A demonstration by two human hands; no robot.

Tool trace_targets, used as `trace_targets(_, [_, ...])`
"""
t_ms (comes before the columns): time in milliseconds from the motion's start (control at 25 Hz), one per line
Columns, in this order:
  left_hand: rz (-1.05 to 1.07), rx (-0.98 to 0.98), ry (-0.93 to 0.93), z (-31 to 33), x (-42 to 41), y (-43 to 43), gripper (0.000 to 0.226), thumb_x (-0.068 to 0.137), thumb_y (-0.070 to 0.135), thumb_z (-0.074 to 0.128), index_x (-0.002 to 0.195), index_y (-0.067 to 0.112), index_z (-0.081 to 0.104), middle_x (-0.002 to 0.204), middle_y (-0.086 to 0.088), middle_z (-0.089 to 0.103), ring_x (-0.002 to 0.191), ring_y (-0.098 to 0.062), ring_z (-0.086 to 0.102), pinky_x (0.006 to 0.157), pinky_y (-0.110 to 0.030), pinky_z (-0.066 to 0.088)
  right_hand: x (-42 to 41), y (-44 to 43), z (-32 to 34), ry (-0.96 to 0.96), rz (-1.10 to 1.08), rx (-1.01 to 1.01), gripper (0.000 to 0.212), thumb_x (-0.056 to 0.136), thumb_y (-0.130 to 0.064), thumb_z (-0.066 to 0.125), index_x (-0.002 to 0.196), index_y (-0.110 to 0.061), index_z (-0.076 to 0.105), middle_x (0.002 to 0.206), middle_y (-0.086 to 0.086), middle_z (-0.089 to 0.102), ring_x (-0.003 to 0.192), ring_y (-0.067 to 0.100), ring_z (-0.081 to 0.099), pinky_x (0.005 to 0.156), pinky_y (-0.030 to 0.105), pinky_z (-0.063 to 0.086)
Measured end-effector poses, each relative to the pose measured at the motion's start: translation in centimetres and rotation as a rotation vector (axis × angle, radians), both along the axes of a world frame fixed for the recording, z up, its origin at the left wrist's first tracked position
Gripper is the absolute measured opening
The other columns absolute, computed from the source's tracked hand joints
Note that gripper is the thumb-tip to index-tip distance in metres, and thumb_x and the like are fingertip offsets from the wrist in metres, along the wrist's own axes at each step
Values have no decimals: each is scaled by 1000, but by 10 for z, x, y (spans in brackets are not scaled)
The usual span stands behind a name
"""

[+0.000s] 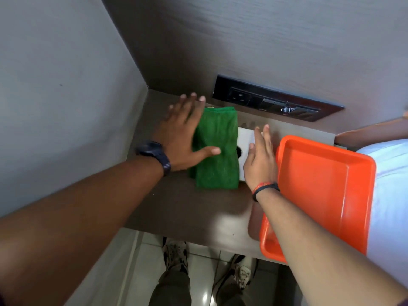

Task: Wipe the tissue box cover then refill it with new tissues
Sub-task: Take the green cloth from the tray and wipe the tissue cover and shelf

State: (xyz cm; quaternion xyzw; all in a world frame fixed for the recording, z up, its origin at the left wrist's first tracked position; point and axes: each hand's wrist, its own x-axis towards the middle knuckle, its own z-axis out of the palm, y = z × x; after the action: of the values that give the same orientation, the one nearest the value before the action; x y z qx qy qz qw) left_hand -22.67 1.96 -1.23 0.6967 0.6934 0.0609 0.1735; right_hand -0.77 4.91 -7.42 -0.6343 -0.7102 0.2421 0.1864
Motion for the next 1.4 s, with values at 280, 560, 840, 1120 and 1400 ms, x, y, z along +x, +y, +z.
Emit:
trace_targets(280, [195,51,103,-43,94,20,74,90,46,36,149,6,16,156,-12,19,144,-25,11,116,-43,2,-3,-6,-9,21,-18,58,53,96,-26,20,143,-8,34,157,11,23,145,30,19,118,35,18])
trace_targets(560, [192,77,145,-48,69,14,70,88,36,39,148,7,20,154,-12,25,142,-27,19,115,-43,8,-2,-7,-10,-46,-6,60,49,96,-18,26,143,-9,34,157,9,24,145,32,17,117,42,21])
trace_targets(840, [387,57,152,-49,12,-4,67,90,30,38,148,4,17,155,-16,22,142,-31,17,115,-43,9,-2,-7,-11,-66,-7,71,48,94,-9,34,142,-8,36,156,9,26,143,34,21,115,47,25])
trace_targets(1120, [448,66,140,-46,18,-16,64,92,26,39,147,2,18,155,-18,18,143,-35,12,115,-47,12,-5,-6,-14,-53,-4,68,50,94,-9,30,144,-9,32,157,8,23,144,32,19,115,46,25])
trace_targets(1400, [128,71,190,-46,11,-6,65,89,31,28,147,2,21,153,-17,25,141,-31,20,115,-40,9,-3,-5,-12,-70,10,66,51,93,-11,28,144,-8,32,157,9,22,144,32,19,116,45,25])
